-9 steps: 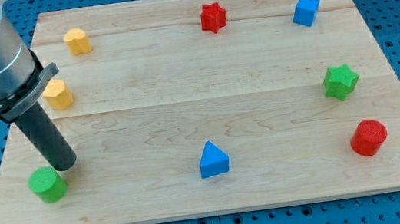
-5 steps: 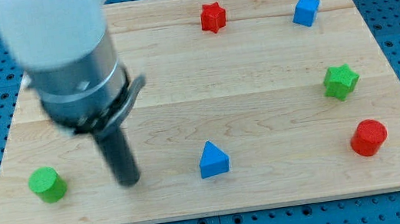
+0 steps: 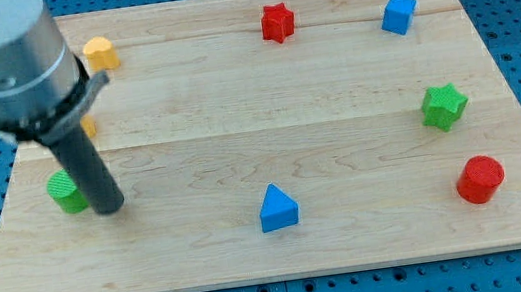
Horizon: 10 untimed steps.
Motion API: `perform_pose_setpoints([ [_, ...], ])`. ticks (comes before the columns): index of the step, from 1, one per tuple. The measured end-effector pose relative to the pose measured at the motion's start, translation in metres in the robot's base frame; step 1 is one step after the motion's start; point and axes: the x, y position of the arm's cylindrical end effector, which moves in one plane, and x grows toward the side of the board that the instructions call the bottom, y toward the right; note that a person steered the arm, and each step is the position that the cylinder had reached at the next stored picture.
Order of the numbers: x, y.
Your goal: Move green circle to the top left
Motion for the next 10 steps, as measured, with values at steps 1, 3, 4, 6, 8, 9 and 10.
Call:
perform_pose_setpoints([
  [1,-0.004,-0.051],
  [3,-0.104,-0.035],
  [4,-0.119,-0.037],
  [6,-0.189,-0.006],
  [8,-0.251,0.031],
  [9,-0.256,0.088],
  [10,-0.261,0.121],
])
